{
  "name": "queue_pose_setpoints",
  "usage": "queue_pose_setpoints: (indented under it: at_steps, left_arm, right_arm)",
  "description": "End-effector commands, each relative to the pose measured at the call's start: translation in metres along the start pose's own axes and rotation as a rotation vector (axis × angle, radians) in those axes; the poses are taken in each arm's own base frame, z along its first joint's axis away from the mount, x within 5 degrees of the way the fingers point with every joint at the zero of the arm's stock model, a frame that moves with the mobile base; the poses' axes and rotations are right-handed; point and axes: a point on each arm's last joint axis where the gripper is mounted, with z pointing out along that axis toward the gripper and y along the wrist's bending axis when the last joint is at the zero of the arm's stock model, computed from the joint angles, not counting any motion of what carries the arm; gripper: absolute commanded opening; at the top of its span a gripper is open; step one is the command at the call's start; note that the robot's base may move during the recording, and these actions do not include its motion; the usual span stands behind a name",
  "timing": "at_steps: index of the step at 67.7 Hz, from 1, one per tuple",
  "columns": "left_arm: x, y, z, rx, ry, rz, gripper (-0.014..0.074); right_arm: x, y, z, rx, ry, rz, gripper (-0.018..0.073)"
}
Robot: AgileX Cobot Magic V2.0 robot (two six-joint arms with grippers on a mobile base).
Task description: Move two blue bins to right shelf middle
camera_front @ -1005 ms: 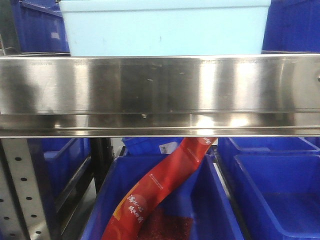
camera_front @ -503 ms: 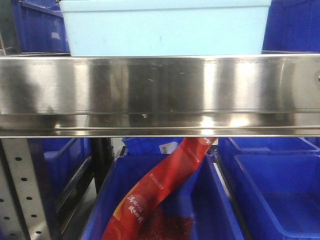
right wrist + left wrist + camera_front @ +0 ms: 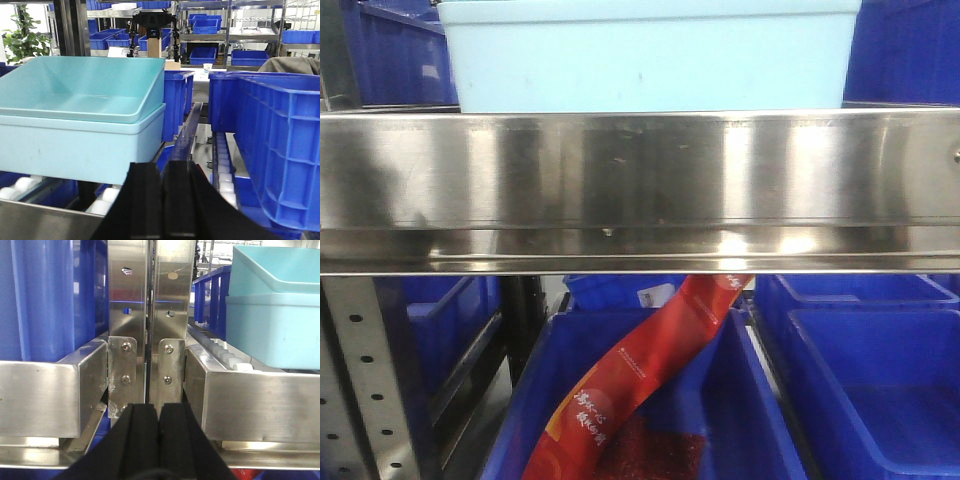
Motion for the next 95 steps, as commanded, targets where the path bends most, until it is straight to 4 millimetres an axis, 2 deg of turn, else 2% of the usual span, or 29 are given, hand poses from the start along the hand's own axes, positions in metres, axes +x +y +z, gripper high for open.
queue_pose_setpoints:
  at_steps: [1, 8, 17, 34, 42, 47, 79, 95]
  left_arm:
    - [-0.003, 0.0, -0.001, -0.004, -0.03, -0.008, -0.0111]
    - [-0.003, 0.0, -0.001, -0.004, -0.03, -0.008, -0.0111]
    - [-0.003, 0.0, -0.001, -0.004, -0.03, -0.008, -0.0111]
    - [-0.003, 0.0, -0.001, -0.004, -0.03, -0.008, -0.0111]
    - [-0.003, 0.0, -0.001, -0.004, -0.03, -0.008, -0.0111]
    - [-0.003, 0.0, -0.001, -0.004, -0.032, -0.008, -0.0111]
    - [-0.003, 0.0, -0.001, -0.004, -0.032, -0.008, -0.0111]
    - [-0.003, 0.0, -0.001, -0.004, -0.032, -0.008, -0.0111]
  right_arm:
    - [-0.001, -0.002, 0.0, 0.04, -0.022, -0.033, -0.0162]
    - [0.006, -0.007, 0.0, 0.131, -0.014, -0.026, -0.0162]
    - [0.031, -0.012, -0.005, 0.229, -0.017, 0.006, -0.0162]
    - [0.085, -0.015, -0.006, 0.254, 0.036, 0.014, -0.0162]
    - [0.104, -0.017, -0.004, 0.26, 0.051, 0.017, -0.0162]
    - [0.099, -0.018, -0.004, 0.266, -0.02, 0.007, -0.0162]
    - [0.107, -0.017, -0.004, 0.259, 0.072, 0.019, -0.0162]
    - [0.106, -0.017, -0.004, 0.26, 0.06, 0.018, -0.0162]
